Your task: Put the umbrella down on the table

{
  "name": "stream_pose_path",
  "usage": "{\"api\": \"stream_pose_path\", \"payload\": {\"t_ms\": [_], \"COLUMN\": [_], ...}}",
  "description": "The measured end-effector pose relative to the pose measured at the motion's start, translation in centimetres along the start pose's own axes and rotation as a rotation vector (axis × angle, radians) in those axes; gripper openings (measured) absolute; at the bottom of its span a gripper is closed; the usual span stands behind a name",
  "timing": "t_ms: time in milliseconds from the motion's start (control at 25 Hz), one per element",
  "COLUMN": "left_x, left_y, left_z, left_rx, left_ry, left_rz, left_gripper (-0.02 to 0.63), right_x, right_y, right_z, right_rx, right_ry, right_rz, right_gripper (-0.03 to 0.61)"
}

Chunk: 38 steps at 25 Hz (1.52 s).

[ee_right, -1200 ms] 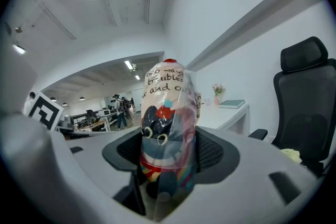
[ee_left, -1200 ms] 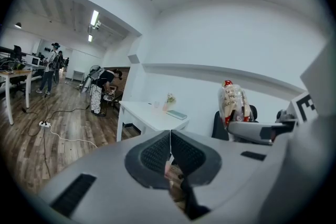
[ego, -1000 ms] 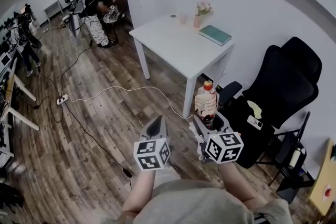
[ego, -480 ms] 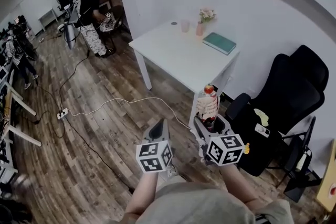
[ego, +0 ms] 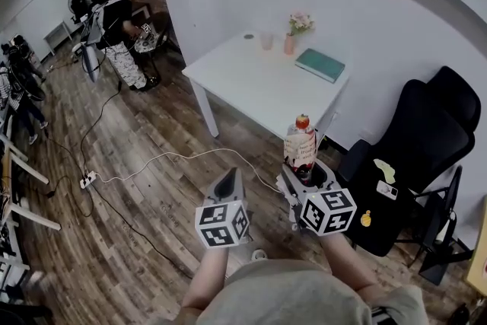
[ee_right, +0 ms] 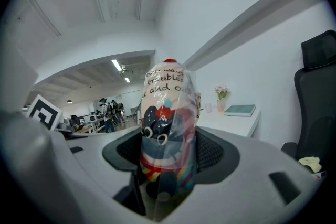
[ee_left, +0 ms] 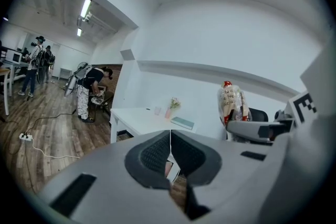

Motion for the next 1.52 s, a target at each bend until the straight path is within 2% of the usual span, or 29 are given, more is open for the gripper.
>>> {"api": "stream_pose_path", "payload": {"t_ms": [320, 920, 1520], "left_x": [-3.0, -5.4, -7.8], "left_y": [-2.8, -7.7, -18.7], "left_z": [-1.5, -3.1, -10.1], "left_rx": [-0.023, -0.040, -0.038], "left_ry": [-0.003, -0.009, -0.029], "left_rz": [0.024, 0.028, 0.013], "left_gripper": [0.008, 0.008, 0.008], "right_x": [-0.1, 2.5, 8.9], "right_y": [-3.4, -8.0, -18.3], "right_z": [-1.0, -2.4, -8.9], "right_rx": [0.007, -0.005, -0.004], "right_ry": [-0.023, -0.029, -0.018], "right_rz": [0.029, 0.069, 0.069], "right_gripper": [0.272, 0.272, 0.272]}}
Point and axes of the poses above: the fingertips, and each gripper's own axes: y backward along the fingers, x to its right, z out of its underside, the point moved 9 cm from there along y, backward along the fingers, and after that the axes turned 14 degrees about -x, right-handed, at the moved point
